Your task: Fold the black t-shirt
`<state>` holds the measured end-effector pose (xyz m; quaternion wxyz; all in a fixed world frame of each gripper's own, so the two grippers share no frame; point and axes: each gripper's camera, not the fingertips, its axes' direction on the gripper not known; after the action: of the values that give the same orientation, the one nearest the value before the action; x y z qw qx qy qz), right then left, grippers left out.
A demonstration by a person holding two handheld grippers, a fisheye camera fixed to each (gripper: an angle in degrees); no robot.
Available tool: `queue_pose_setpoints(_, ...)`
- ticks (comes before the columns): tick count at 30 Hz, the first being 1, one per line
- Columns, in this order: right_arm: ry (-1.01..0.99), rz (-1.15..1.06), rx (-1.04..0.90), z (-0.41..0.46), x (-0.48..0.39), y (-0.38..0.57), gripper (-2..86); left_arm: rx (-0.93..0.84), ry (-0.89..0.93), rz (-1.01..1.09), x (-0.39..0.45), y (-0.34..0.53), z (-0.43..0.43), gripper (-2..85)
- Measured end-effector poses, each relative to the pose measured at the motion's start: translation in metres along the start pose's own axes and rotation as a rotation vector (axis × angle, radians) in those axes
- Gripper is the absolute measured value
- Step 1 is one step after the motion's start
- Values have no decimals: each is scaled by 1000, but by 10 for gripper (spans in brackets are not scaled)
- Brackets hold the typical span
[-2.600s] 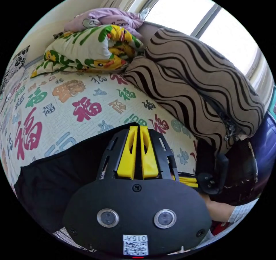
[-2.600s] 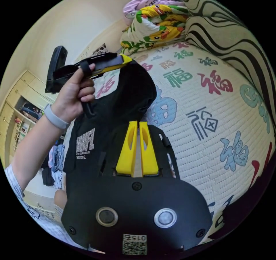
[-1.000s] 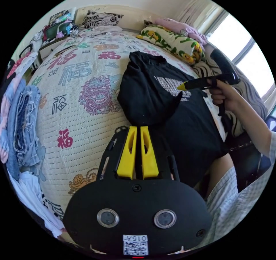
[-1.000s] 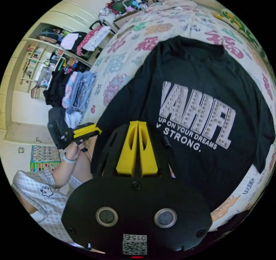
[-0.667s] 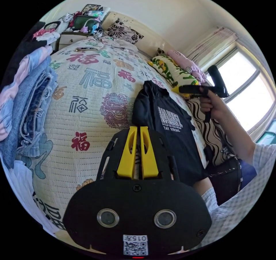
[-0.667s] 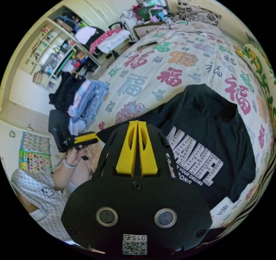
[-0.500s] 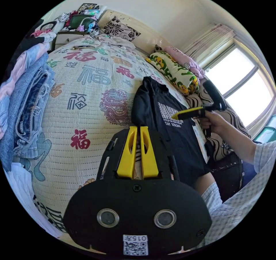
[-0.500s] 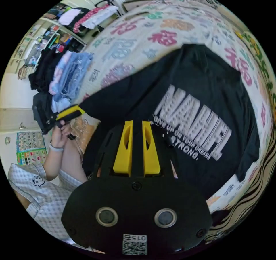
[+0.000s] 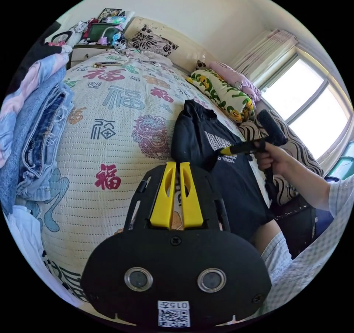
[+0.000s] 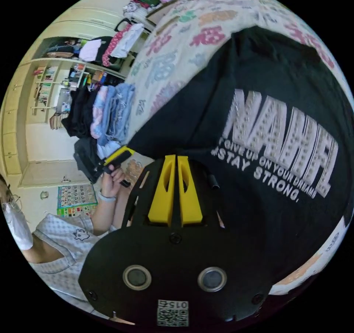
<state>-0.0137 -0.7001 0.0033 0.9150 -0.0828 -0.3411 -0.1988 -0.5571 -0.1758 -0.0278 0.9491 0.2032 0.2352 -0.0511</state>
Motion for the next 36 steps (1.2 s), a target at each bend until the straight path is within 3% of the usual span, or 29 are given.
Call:
queue_pose_setpoints(5, 31, -179, 69, -3, -62, -81, -8, 60, 19, -122, -36, -1, -17, -5)
queue_pose_setpoints(11, -1, -209, 8, 81, -103, -141, -8, 128, 19, -296, -93, 7, -25, -6)
queue_pose_setpoints(22, 51, -182, 46, 103, -102, -126, 5, 185, 24, -367, -127, 8, -30, -5)
queue_pose_setpoints(25, 51, -127, -53, 101, -82, -109, 51, 125, 30, -363, -130, 1, -21, 0)
queue_pose_setpoints(28, 6, -163, -6, 65, -61, -61, 69, 80, -75, -316, -123, 0, -21, 12)
queue_pose_setpoints(31, -30, -203, 9, 12, -32, 17, 79, 58, -47, -318, -111, 5, -29, 32)
queue_pose_setpoints(34, 49, -147, 31, -46, 12, 127, 80, -60, -20, -243, -78, 10, -30, 50)
queue_pose_setpoints(36, 181, -4, 30, -85, 55, 228, 83, -234, -3, -161, -40, 24, -20, 63)
